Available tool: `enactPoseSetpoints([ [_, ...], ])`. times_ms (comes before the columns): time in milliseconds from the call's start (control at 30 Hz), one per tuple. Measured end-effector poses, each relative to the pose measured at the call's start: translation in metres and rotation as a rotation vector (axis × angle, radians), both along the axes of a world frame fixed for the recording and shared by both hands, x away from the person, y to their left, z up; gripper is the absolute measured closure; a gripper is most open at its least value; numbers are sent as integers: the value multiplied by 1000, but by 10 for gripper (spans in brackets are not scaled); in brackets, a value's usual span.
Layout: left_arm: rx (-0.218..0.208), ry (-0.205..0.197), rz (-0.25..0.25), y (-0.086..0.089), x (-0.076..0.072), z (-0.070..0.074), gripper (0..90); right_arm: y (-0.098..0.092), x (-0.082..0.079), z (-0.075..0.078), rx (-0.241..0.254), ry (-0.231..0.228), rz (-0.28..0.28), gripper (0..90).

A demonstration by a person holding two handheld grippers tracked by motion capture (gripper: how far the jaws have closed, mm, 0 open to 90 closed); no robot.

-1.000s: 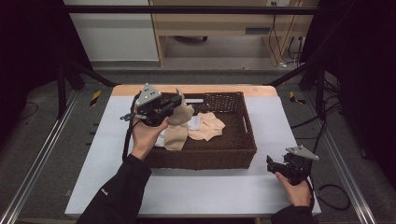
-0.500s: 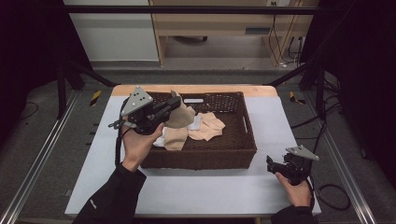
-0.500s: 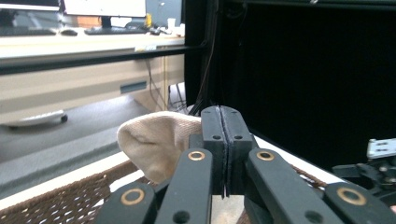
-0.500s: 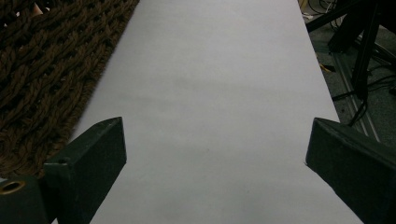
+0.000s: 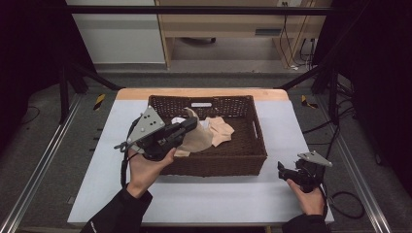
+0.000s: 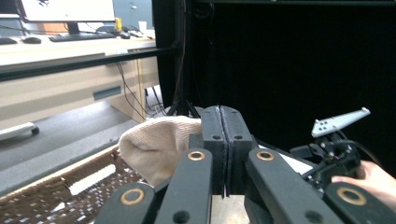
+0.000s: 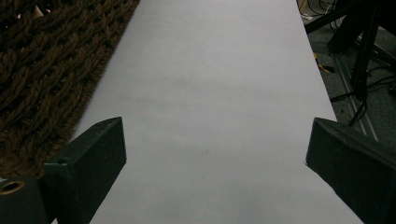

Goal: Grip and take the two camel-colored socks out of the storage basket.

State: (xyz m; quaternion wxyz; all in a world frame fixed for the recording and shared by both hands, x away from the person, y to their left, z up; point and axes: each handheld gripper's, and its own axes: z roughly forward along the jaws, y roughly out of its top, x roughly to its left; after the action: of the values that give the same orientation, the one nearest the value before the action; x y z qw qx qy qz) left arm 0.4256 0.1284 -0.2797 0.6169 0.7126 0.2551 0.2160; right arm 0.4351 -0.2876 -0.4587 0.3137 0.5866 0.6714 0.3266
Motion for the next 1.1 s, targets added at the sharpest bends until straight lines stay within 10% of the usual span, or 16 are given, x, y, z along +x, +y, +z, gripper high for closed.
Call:
enactPoseSetpoints([
  [1100, 125, 117, -109, 7, -50, -82, 887, 2, 0, -1, -12, 10, 2, 52],
])
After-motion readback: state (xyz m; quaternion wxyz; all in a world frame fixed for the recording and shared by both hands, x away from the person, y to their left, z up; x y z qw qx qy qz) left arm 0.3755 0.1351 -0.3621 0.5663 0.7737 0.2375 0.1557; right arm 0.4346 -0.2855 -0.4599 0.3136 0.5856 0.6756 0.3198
